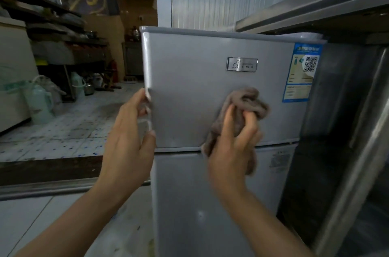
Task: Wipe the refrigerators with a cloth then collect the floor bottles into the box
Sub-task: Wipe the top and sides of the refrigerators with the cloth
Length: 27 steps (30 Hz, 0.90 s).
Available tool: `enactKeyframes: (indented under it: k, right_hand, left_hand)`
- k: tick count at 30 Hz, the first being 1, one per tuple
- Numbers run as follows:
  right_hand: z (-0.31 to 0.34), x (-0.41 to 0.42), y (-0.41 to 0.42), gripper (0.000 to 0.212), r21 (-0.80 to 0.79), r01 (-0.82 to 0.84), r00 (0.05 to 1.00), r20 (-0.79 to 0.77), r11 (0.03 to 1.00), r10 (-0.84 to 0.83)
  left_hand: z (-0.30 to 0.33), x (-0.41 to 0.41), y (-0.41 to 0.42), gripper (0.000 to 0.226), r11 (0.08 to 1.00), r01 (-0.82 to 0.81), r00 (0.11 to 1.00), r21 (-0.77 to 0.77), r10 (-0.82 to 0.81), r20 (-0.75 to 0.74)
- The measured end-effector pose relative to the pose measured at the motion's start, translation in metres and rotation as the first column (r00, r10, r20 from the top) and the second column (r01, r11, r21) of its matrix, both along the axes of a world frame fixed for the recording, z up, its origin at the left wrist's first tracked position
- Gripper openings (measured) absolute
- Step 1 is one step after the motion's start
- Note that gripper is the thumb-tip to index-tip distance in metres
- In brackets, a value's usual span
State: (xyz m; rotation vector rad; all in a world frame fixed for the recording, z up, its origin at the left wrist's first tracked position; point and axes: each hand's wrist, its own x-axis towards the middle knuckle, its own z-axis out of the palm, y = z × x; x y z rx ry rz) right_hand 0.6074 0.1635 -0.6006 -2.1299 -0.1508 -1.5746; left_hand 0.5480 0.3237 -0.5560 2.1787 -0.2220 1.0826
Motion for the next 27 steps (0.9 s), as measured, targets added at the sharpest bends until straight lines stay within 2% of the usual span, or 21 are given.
enactKeyframes:
  k: [3,5,7,9,12,15,17,19,22,24,27]
  right_hand:
    - [0.002,-0.009,0.045,0.05,-0.274,-0.057,0.99,0.109,0.96,0.09]
    - [0.009,-0.011,0.051,0.05,-0.468,-0.086,0.98,0.118,0.88,0.158]
    - [0.016,-0.006,0.03,0.047,-0.549,-0.086,0.976,0.12,0.831,0.181]
    - [0.023,0.002,-0.008,0.05,-0.436,-0.009,0.989,0.13,0.9,0.073]
    - [0.031,0.008,-0.048,0.067,-0.098,0.102,0.994,-0.034,0.99,-0.105]
    - [0.021,0.003,-0.023,0.057,-0.03,0.121,0.991,-0.054,0.992,-0.122]
    - [0.0,-0.005,0.008,0.061,-0.12,0.081,0.996,-0.027,0.989,-0.085]
    - [-0.027,-0.017,0.037,0.062,-0.286,-0.019,1.0,-0.028,0.958,0.011]
    - [-0.041,-0.027,0.065,0.053,-0.522,-0.125,0.989,-0.002,0.843,0.146]
    - [-0.034,-0.025,0.069,0.052,-0.65,-0.133,0.986,-0.012,0.748,0.165]
    - [-0.008,-0.018,0.062,0.05,-0.754,-0.13,0.98,0.0,0.644,0.198]
  left_hand:
    - [0.0,0.003,0.007,0.076,0.995,0.06,0.997,-0.075,-0.064,-0.048]
    - [-0.001,0.003,0.012,0.076,0.986,0.103,0.988,-0.132,-0.117,-0.1]
    - [-0.003,0.001,0.017,0.073,0.984,0.119,0.982,-0.13,-0.136,-0.133]
    - [-0.005,0.0,0.021,0.071,0.984,0.136,0.978,-0.112,-0.152,-0.147]
    - [-0.005,-0.002,0.029,0.068,0.971,0.17,0.963,-0.17,-0.2,-0.181]
    - [-0.009,-0.007,0.034,0.073,0.969,0.179,0.949,-0.172,-0.216,-0.231]
    - [-0.013,-0.011,0.037,0.074,0.973,0.168,0.945,-0.156,-0.204,-0.255]
    - [-0.017,-0.016,0.04,0.074,0.977,0.15,0.947,-0.15,-0.186,-0.261]
    - [-0.017,-0.021,0.047,0.071,0.978,0.13,0.957,-0.165,-0.167,-0.238]
    - [-0.015,-0.023,0.051,0.069,0.98,0.103,0.966,-0.169,-0.14,-0.218]
    - [-0.01,-0.026,0.056,0.067,0.975,0.067,0.975,-0.211,-0.109,-0.192]
